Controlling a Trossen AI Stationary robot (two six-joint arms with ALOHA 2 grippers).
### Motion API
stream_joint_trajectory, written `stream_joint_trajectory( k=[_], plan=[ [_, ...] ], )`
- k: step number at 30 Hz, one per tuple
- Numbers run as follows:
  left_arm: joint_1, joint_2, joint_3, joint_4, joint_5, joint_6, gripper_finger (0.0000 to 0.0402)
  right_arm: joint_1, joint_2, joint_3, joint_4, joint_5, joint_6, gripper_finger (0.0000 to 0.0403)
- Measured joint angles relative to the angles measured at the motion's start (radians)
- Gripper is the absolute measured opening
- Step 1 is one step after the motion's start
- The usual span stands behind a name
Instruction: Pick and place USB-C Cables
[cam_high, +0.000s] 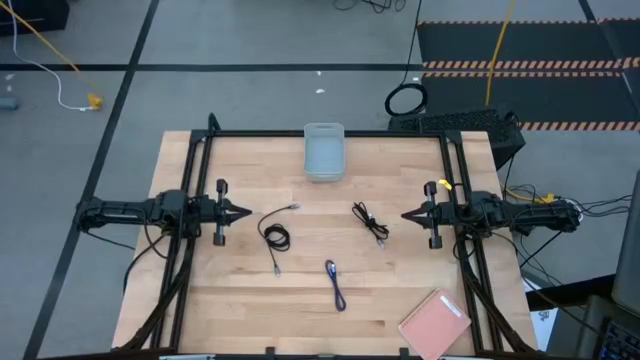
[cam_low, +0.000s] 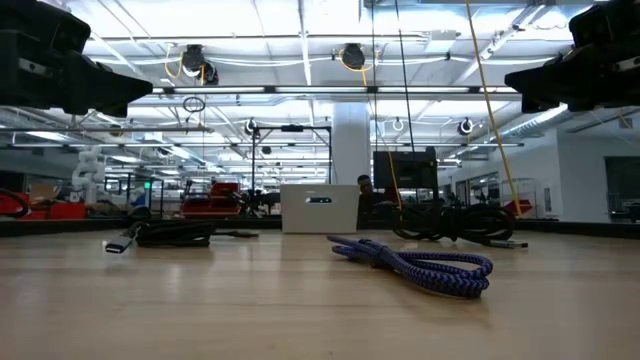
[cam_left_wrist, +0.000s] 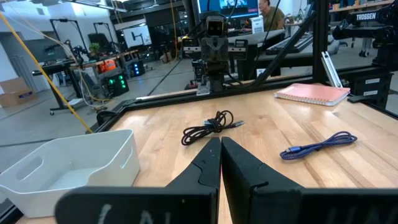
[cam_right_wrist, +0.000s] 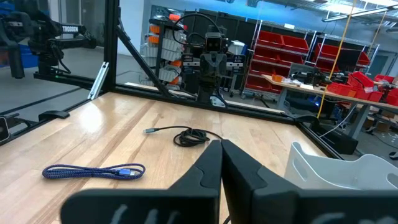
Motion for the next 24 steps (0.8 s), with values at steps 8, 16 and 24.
stream_joint_trajectory(
  k=[8, 16, 24],
  plan=[
    [0.000, 0.000, 0.000, 0.000, 0.000, 0.000, 0.0017, 0.000, 0.000, 0.000, 0.000, 0.000, 0.000, 0.0000],
    [0.000, 0.000, 0.000, 0.000, 0.000, 0.000, 0.0017, 0.000, 0.000, 0.000, 0.000, 0.000, 0.000, 0.0000],
    [0.000, 0.000, 0.000, 0.000, 0.000, 0.000, 0.0017, 0.000, 0.000, 0.001, 0.063, 0.000, 0.051, 0.0000]
  ],
)
